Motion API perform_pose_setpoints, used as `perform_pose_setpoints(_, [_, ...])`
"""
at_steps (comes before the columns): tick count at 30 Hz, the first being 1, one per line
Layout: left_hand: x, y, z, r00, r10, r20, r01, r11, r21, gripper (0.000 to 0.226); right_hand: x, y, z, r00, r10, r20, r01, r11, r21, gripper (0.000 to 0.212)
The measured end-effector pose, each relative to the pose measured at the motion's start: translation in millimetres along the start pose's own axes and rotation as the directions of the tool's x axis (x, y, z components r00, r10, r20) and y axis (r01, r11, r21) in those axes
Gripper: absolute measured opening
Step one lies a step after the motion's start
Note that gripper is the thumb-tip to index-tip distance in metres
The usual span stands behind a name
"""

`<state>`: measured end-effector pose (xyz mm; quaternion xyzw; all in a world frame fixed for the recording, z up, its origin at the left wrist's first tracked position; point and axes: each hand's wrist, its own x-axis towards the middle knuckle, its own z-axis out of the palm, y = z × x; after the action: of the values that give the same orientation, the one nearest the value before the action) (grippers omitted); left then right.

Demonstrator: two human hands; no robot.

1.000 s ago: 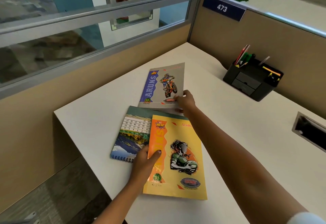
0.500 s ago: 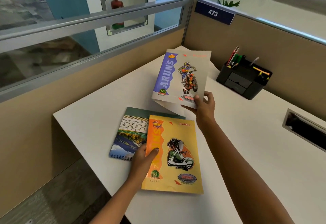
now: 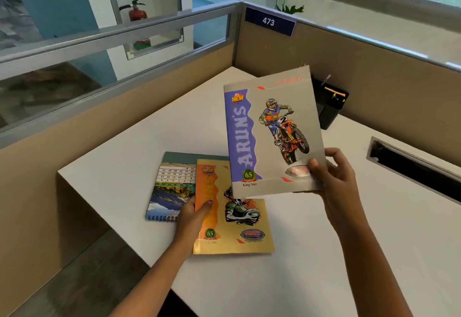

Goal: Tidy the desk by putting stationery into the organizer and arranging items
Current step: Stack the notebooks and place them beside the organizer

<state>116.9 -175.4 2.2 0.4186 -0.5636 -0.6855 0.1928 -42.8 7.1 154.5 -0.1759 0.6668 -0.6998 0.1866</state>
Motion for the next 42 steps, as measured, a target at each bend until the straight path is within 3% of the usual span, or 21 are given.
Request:
perform_pose_setpoints(6, [3.2, -6.9, 0.7, 1.000, -0.018, -0.022, 0.019, 0.999, 0.029, 0.019, -33.3, 50.4, 4.6, 0.981, 0.191, 0.023, -0.189, 0.980, -0.069, 0.010])
perform_pose_setpoints(11, [2.1, -2.4, 3.0, 0.991, -0.132, -0.022, 0.126, 0.979, -0.162, 0.028, -51.3, 100.2, 15.3, 0.948, 0.320, 0.003, -0.319, 0.945, -0.074, 0.004])
perform_pose_setpoints(20, [4.6, -8.2, 1.7, 1.000, 0.021, -0.016, -0.021, 0.999, 0.047, 0.012, -59.9, 127.7, 28.4, 0.939, 0.339, -0.050, -0.336, 0.885, -0.322, 0.019])
perform_pose_setpoints(26, [3.1, -10.8, 1.1, 0.998, 0.059, 0.014, -0.059, 0.998, 0.016, 0.017, -65.5, 137.9, 24.3, 0.963, 0.243, -0.119, -0.270, 0.843, -0.465, 0.043])
perform_pose_setpoints(31, [-11.1, -10.9, 9.7, 0.997, 0.071, 0.012, -0.069, 0.993, -0.093, 0.013, -66.4, 143.3, 10.5, 0.965, 0.197, -0.170, -0.258, 0.823, -0.506, 0.047])
perform_pose_setpoints(34, [-28.6, -11.7, 19.0, 0.996, 0.086, 0.038, -0.079, 0.983, -0.165, 0.017, -65.6, 138.8, 0.5, 0.962, 0.187, -0.199, -0.261, 0.842, -0.472, 0.045])
perform_pose_setpoints(38, [-53.7, -4.9, 40.3, 0.985, 0.124, 0.122, -0.095, 0.972, -0.216, 0.019, -72.3, 123.9, -11.8, 0.950, 0.279, -0.143, -0.310, 0.905, -0.291, 0.038])
perform_pose_setpoints(42, [-69.8, 11.7, 64.3, 0.970, 0.190, 0.154, -0.151, 0.961, -0.234, 0.020, -80.9, 109.1, -30.3, 0.970, 0.160, -0.184, -0.189, 0.970, -0.155, 0.025])
